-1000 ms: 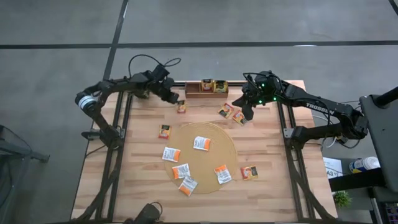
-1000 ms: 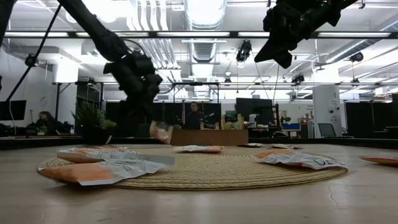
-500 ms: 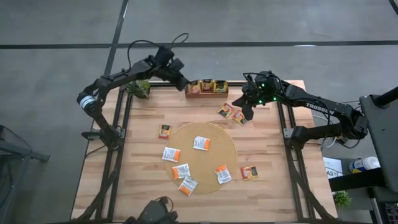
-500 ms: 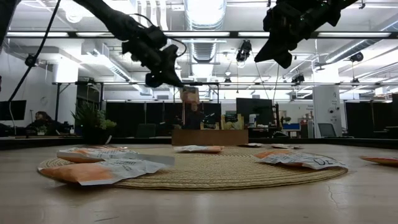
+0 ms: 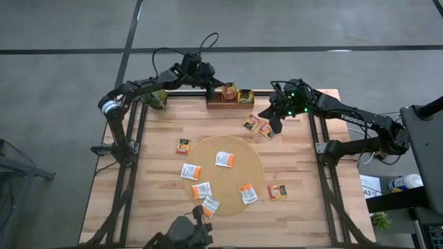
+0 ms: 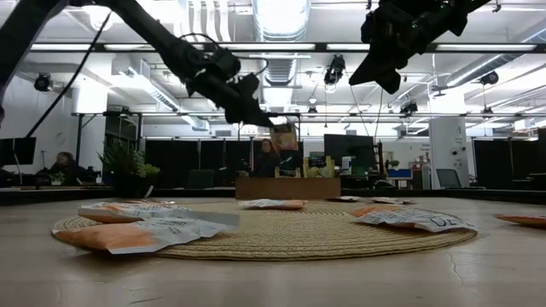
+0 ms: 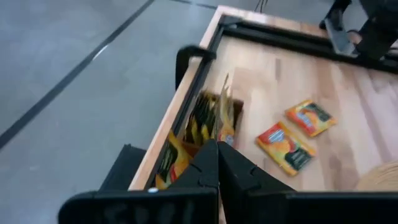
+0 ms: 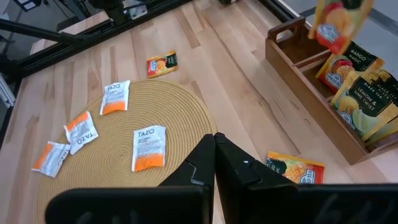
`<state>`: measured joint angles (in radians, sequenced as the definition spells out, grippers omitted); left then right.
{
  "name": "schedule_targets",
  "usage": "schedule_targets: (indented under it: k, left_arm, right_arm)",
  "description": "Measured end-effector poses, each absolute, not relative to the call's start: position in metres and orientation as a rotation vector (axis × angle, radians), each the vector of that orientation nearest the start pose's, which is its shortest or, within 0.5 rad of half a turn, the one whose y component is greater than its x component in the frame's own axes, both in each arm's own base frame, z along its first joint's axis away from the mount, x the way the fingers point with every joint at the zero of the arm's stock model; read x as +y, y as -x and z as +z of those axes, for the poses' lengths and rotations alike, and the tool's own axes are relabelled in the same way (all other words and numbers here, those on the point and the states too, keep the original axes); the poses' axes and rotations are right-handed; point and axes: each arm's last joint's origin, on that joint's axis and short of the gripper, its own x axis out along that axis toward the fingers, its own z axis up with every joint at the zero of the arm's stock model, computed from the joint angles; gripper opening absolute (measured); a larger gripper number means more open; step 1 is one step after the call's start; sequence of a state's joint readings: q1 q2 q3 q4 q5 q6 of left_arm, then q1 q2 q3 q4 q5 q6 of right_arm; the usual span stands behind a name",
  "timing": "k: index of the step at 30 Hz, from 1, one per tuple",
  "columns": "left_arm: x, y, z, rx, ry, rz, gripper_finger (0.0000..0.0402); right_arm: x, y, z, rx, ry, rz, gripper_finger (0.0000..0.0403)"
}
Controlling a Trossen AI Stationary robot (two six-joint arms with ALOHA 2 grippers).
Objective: Pick & Place Tea
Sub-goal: Put the red tea bag into the middle section of the wooden organizer
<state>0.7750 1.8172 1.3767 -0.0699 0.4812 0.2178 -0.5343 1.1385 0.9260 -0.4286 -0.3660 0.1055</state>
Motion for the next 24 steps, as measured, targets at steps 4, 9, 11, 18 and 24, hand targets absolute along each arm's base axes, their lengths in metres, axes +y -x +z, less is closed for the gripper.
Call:
schedule_targets:
  k: [4, 9, 11, 18, 24]
  left_arm:
    - [0.285, -0.310, 0.248, 0.470, 0.077, 0.231, 0.0000]
    - [0.289, -0.314, 0.236, 0.489, 0.052, 0.231, 0.0000]
    - [0.291, -0.316, 0.234, 0.481, 0.039, 0.248, 0.0000]
    - [0.296, -0.318, 0.221, 0.520, 0.047, 0.305, 0.0000]
    - [0.297, -0.321, 0.213, 0.530, 0.066, 0.301, 0.0000]
  right_arm:
    - [-0.112, -0.210, 0.294, 0.570, -0.382, -0.193, 0.0009]
    - [-0.112, -0.210, 0.294, 0.569, -0.386, -0.195, 0.0009]
    - [-0.112, -0.210, 0.294, 0.569, -0.387, -0.195, 0.0009]
    - [-0.112, -0.210, 0.294, 0.566, -0.398, -0.200, 0.0009]
    - [-0.113, -0.211, 0.295, 0.549, -0.391, -0.200, 0.0009]
